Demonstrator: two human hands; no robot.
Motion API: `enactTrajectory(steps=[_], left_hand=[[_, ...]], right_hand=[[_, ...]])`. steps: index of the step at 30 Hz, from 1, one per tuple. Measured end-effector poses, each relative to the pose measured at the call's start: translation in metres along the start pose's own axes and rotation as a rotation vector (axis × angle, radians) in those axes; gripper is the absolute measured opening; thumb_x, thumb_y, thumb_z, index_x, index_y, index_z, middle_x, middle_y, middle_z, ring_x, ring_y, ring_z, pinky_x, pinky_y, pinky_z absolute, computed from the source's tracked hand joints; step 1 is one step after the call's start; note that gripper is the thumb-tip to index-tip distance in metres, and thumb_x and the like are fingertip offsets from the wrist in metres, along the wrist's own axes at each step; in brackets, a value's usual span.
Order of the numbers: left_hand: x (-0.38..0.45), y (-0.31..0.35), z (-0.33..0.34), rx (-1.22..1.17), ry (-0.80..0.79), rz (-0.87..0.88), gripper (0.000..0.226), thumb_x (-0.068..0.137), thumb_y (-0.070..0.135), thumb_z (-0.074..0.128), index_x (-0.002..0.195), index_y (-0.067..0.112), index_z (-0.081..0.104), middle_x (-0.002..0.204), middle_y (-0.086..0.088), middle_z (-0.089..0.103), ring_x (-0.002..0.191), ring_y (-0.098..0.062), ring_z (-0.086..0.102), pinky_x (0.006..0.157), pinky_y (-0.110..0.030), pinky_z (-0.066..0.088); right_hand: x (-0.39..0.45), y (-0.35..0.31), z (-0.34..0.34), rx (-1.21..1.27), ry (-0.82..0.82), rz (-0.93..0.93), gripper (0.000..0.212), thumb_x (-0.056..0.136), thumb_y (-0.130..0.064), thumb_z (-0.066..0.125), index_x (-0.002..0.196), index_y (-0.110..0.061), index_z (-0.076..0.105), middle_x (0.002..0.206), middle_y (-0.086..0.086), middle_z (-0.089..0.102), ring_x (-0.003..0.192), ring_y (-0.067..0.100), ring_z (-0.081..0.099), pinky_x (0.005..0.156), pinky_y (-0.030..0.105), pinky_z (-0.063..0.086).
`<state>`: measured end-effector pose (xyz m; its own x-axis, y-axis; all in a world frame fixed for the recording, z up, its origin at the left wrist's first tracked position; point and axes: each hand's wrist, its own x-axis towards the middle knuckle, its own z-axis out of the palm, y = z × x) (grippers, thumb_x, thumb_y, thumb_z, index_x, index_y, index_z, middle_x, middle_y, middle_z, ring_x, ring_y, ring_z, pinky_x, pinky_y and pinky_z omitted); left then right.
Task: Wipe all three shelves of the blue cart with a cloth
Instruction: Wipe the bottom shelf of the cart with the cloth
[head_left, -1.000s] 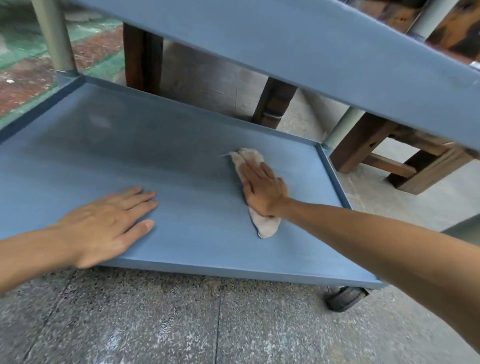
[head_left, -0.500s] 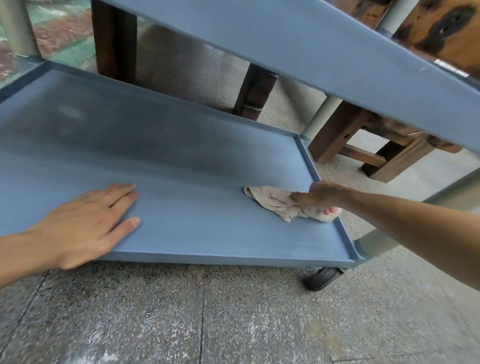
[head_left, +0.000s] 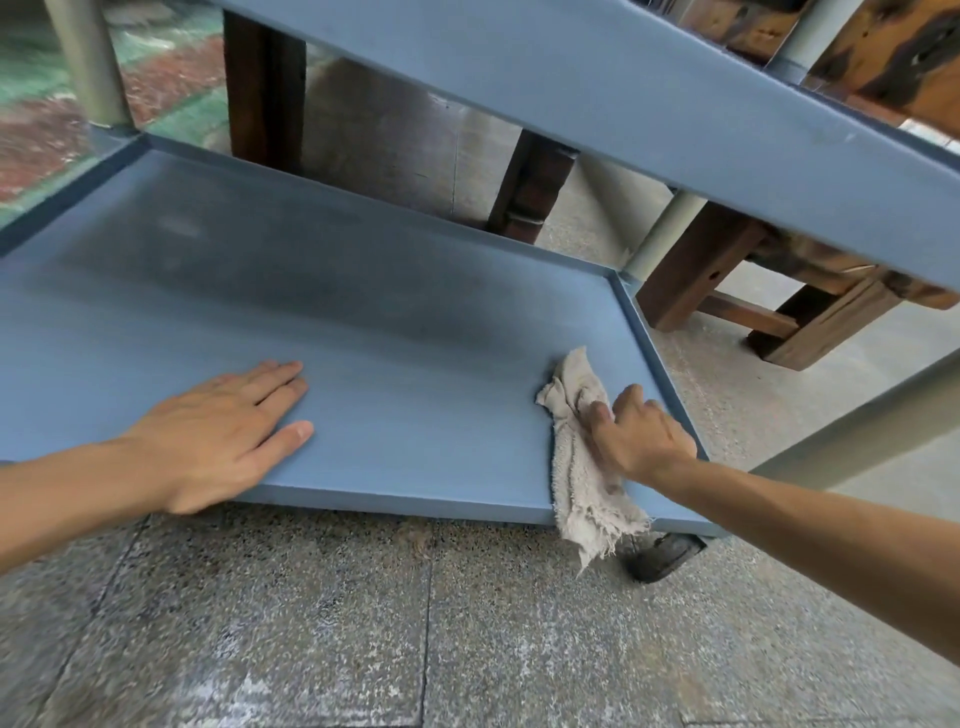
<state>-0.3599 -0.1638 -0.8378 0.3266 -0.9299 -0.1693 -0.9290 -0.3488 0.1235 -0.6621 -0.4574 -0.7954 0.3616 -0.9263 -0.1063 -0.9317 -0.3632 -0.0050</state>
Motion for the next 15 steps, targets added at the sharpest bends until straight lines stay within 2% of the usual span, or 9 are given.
enactTrajectory(steps=[2, 3, 5, 9, 12, 15], left_hand=[[-0.001, -0.002, 0.001, -0.005, 0.007, 0.011, 0.090, 0.084, 0.070, -0.012, 0.160, 0.023, 0.001, 0.167, 0.007, -0.007, 0.153, -0.008, -0.006, 0.125, -0.028, 0.001], [-0.002, -0.003, 0.002, -0.006, 0.014, 0.013, 0.086, 0.088, 0.069, -0.009, 0.160, 0.023, 0.000, 0.167, 0.007, -0.008, 0.153, -0.008, -0.006, 0.124, -0.027, -0.001], [-0.004, -0.005, 0.004, -0.004, 0.022, 0.018, 0.079, 0.093, 0.065, 0.000, 0.160, 0.023, -0.001, 0.167, 0.006, -0.008, 0.153, -0.009, -0.007, 0.123, -0.026, -0.003], [-0.007, -0.010, 0.006, -0.016, -0.011, 0.032, 0.075, 0.099, 0.061, 0.017, 0.159, 0.024, -0.008, 0.166, 0.006, -0.015, 0.153, -0.010, -0.014, 0.125, -0.029, -0.003], [-0.003, -0.012, 0.001, -0.079, -0.031, 0.054, 0.078, 0.098, 0.059, 0.031, 0.160, 0.025, -0.003, 0.166, 0.008, -0.013, 0.152, -0.007, -0.011, 0.119, -0.021, -0.007], [-0.003, -0.016, -0.003, -0.167, -0.037, 0.072, 0.081, 0.096, 0.055, 0.044, 0.160, 0.026, 0.003, 0.166, 0.010, -0.010, 0.152, -0.005, -0.009, 0.119, -0.020, -0.005]], right_hand=[[-0.006, -0.008, 0.012, 0.102, 0.062, -0.127, 0.050, 0.102, -0.050, 0.028, 0.135, -0.015, 0.042, 0.136, 0.016, 0.046, 0.129, 0.035, 0.042, 0.104, 0.047, 0.038], [-0.010, -0.015, 0.020, 0.155, 0.058, -0.179, 0.051, 0.103, -0.049, 0.028, 0.141, -0.016, 0.039, 0.142, 0.016, 0.043, 0.133, 0.034, 0.038, 0.109, 0.046, 0.033], [-0.012, -0.031, 0.037, 0.219, 0.075, -0.175, 0.052, 0.104, -0.051, 0.027, 0.145, -0.020, 0.039, 0.148, 0.015, 0.040, 0.136, 0.034, 0.039, 0.110, 0.046, 0.034], [0.007, -0.070, 0.049, 0.324, 0.090, -0.010, 0.055, 0.102, -0.052, 0.028, 0.146, -0.021, 0.041, 0.152, 0.017, 0.039, 0.136, 0.037, 0.041, 0.109, 0.047, 0.035], [0.020, -0.094, 0.050, 0.398, 0.097, 0.046, 0.066, 0.092, -0.057, 0.029, 0.144, -0.018, 0.042, 0.151, 0.019, 0.037, 0.135, 0.039, 0.043, 0.108, 0.047, 0.036], [0.034, -0.124, 0.048, 0.411, 0.083, 0.007, 0.079, 0.082, -0.063, 0.036, 0.147, -0.019, 0.037, 0.155, 0.017, 0.031, 0.140, 0.039, 0.038, 0.110, 0.047, 0.035]])
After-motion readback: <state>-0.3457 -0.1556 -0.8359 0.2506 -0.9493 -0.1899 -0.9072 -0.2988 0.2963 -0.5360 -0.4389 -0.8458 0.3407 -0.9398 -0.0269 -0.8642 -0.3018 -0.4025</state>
